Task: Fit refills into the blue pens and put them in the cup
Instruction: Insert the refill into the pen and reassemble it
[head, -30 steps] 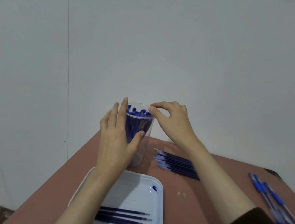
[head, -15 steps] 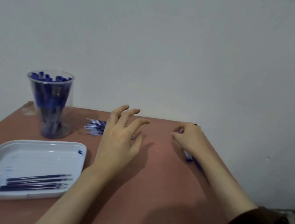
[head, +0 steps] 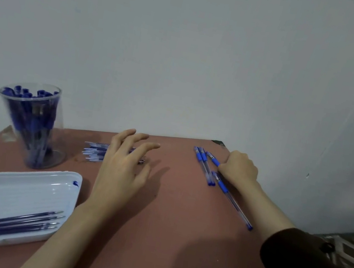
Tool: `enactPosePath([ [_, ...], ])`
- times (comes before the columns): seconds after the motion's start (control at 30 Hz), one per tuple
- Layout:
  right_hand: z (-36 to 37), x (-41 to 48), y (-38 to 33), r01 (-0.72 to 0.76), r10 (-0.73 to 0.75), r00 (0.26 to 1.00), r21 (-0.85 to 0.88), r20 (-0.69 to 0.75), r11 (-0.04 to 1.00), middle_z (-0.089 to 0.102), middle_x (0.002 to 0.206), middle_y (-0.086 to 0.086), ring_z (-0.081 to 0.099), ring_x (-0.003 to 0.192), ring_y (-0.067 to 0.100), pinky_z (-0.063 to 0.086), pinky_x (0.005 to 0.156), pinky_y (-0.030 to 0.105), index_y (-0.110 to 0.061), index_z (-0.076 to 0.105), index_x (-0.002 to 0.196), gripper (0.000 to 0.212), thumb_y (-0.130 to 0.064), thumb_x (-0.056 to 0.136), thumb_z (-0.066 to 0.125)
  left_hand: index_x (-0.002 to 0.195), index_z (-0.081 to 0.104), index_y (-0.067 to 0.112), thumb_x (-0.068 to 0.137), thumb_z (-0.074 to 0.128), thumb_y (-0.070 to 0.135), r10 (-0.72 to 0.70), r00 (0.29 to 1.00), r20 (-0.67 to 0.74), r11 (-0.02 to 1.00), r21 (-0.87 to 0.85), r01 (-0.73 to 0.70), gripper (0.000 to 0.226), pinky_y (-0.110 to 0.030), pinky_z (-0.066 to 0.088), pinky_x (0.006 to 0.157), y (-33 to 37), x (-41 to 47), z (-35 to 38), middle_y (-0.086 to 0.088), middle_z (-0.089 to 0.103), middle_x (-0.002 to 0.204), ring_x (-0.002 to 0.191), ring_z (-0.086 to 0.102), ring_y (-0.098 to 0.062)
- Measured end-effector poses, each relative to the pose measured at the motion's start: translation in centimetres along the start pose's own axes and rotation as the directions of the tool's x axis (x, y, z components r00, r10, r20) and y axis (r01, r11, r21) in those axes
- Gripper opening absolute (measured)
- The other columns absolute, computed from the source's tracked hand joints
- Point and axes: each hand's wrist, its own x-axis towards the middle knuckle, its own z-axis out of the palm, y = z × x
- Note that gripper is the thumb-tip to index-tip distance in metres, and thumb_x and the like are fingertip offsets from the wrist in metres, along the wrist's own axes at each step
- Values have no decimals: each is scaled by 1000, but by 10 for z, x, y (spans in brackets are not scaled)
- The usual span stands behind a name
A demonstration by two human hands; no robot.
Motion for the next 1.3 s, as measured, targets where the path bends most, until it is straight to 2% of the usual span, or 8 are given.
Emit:
enactPosePath([
  [0.17, -8, -15, -28, 133, -113, 982, 131, -151, 982, 47, 79, 5, 45, 71, 26, 33, 61, 30, -7, 46, 77, 16, -14, 90, 51, 110, 67, 16, 83, 45, 23, -25, 998, -55, 999, -26, 24, 36, -18, 26, 100, -8, 3, -15, -3, 62, 117, 119, 40, -22],
  [0.33, 5, -60, -83, 479, -461, 874, 433, -153, 764, 60, 73, -6, 54, 68, 18, 38, 58, 29, -24, 61, 98, 12, -26, 89, 54, 122, 61, 18, 86, 44, 28, -139, 989, -55, 988, -76, 135, 41, -3, 19, 99, -20, 3, -33, 6, 57, 120, 114, 41, -11],
  [0.47, 23, -81, -112, 636, -613, 767, 352, -190, 687, 71, 93, -10, 61, 88, 17, 48, 79, 37, -37, 64, 115, 25, -36, 92, 55, 126, 59, 21, 94, 56, 15, -417, 909, 30, 854, -331, 402, 33, -14, 44, 89, -30, 2, -47, 6, 63, 118, 102, 58, -5],
  [0.67, 40, -82, -116, 697, -680, 702, 403, -211, 594, 70, 94, -17, 59, 83, 3, 45, 75, 28, -38, 68, 108, 19, -38, 90, 60, 96, 74, 20, 88, 65, 16, -498, 854, 149, 758, -402, 513, 13, -36, 55, 84, -40, 2, -59, 6, 74, 88, 80, 70, -9],
  [0.83, 43, -80, -111, 665, -677, 715, 471, -176, 580, 67, 77, -19, 56, 70, 1, 41, 65, 25, -40, 67, 100, 13, -35, 90, 60, 91, 74, 26, 87, 65, 11, -433, 878, 205, 783, -397, 479, 18, -28, 56, 73, -35, 1, -56, 9, 74, 84, 73, 67, -6],
  [1.0, 41, -82, -108, 651, -664, 724, 506, -187, 566, 72, 91, -20, 65, 86, 2, 51, 83, 33, -39, 70, 109, 21, -41, 90, 60, 95, 74, 19, 85, 68, 14, -407, 882, 238, 804, -365, 469, 13, -25, 54, 70, -35, 2, -55, 7, 73, 85, 67, 65, -4],
  [1.17, 41, -84, -109, 677, -665, 716, 441, -211, 589, 72, 95, -18, 66, 89, 6, 51, 83, 37, -49, 64, 113, 24, -53, 91, 53, 92, 72, 17, 85, 68, 13, -434, 871, 231, 771, -405, 491, 9, -27, 56, 73, -37, 3, -55, 4, 73, 83, 72, 67, -8],
  [1.3, 39, -80, -108, 645, -649, 750, 352, -127, 678, 71, 83, -12, 63, 78, 11, 49, 74, 33, -40, 62, 113, 27, -50, 88, 58, 89, 71, 21, 84, 69, 13, -478, 853, 210, 767, -375, 521, 9, -28, 56, 74, -40, 3, -55, 3, 73, 81, 72, 68, -9],
])
